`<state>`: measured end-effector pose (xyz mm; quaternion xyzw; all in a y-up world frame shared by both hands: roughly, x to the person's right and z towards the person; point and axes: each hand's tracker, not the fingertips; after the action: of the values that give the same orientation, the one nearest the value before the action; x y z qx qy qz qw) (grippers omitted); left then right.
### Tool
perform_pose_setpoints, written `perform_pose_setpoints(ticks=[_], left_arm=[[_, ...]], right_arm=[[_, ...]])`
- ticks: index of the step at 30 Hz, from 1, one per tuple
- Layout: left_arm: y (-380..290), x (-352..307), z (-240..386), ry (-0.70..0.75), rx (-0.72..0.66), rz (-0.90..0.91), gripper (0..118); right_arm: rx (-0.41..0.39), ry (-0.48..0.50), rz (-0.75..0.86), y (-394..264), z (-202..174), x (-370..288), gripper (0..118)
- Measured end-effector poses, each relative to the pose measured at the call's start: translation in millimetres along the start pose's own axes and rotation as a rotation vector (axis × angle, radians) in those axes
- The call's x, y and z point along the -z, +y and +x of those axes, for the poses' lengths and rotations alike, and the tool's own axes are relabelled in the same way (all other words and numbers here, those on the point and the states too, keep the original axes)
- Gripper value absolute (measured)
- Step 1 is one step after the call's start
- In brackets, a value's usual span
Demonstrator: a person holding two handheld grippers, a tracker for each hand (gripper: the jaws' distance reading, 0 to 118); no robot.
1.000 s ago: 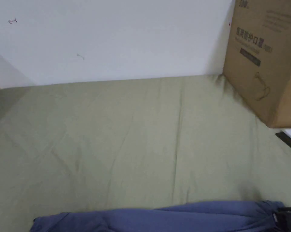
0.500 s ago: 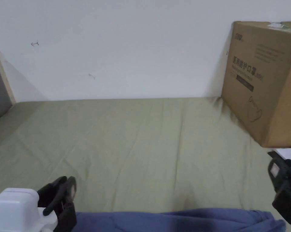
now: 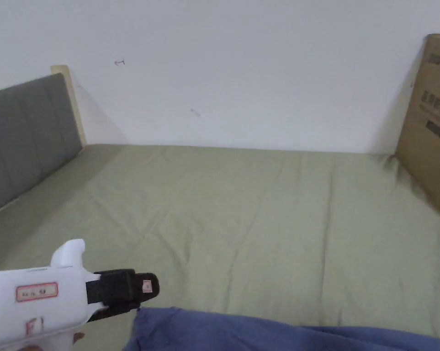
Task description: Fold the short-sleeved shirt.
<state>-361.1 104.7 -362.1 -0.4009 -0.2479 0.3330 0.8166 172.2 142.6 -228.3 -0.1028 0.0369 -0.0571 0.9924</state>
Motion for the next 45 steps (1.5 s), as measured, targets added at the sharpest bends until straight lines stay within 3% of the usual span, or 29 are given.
perform_pose_setpoints(ticks=[1, 2, 4, 8, 12, 16, 17, 19, 21, 23, 25, 26, 27, 28, 29, 31, 32, 37, 42, 44, 45], left_arm=[[8, 3, -26, -0.021, -0.063, -0.052, 86], [13, 8, -48, 0.012, -0.099, -0.098, 114], [16, 18, -85, 0.068, -0.137, -0.123, 116], [23, 35, -149, -0.051, -0.249, -0.156, 116], [14, 73, -203, -0.169, -0.384, -0.265, 117], [11, 101, -223, -0.521, -0.465, -0.226, 117], [9, 117, -221, -0.523, -0.507, -0.28, 117], [12, 146, -204, -0.527, -0.432, -0.36, 117], [12, 166, -179, -0.493, -0.272, -0.433, 117], [9, 175, -160, -0.358, -0.132, -0.442, 116], [8, 172, -149, -0.297, -0.084, -0.426, 109], [9, 168, -146, -0.259, -0.067, -0.422, 94], [4, 161, -142, -0.188, -0.046, -0.41, 33], [5, 158, -140, -0.026, 0.017, -0.383, 7], [4, 161, -143, 0.207, 0.08, -0.373, 7], [3, 148, -156, -0.041, -0.262, -0.338, 6], [2, 146, -151, 0.019, -0.269, -0.339, 6], [9, 110, -93, 0.209, 0.017, -0.321, 6], [18, 81, -29, 0.71, 0.321, -0.287, 6], [20, 84, -13, 0.777, 0.331, -0.301, 6], [22, 87, -4, 0.732, 0.305, -0.308, 6]], right_arm=[[-0.011, 0.01, -0.021, -1, -3, 1, 0], [-0.023, 0.015, -0.036, -1, -6, 3, 0], [-0.04, 0.02, -0.055, -4, -13, 7, 0], [-0.033, 0.038, -0.121, -10, -29, 24, 0], [0.044, 0.055, -0.246, -13, -48, 43, 0], [0.038, 0.058, -0.278, -16, -61, 57, 0], [0.042, 0.059, -0.293, -16, -64, 61, 0], [0.062, 0.069, -0.315, -14, -67, 68, 0], [0.067, 0.071, -0.318, -13, -70, 72, 0], [0.069, 0.066, -0.321, -9, -74, 75, 0], [0.082, 0.067, -0.326, -9, -73, 74, 0], [0.093, 0.072, -0.328, -8, -73, 74, 0], [0.097, 0.074, -0.331, -9, -73, 73, 0], [0.1, 0.074, -0.336, -9, -72, 72, 0], [0.102, 0.076, -0.341, -10, -72, 70, 0], [0.108, 0.081, -0.347, -9, -69, 66, 0], [0.112, 0.082, -0.348, -9, -68, 64, 0], [0.147, 0.095, -0.336, -2, -54, 51, 0], [0.167, 0.113, -0.295, 3, -34, 35, 0], [0.172, 0.123, -0.283, 3, -27, 29, 0], [0.178, 0.122, -0.279, 2, -23, 26, 0]])
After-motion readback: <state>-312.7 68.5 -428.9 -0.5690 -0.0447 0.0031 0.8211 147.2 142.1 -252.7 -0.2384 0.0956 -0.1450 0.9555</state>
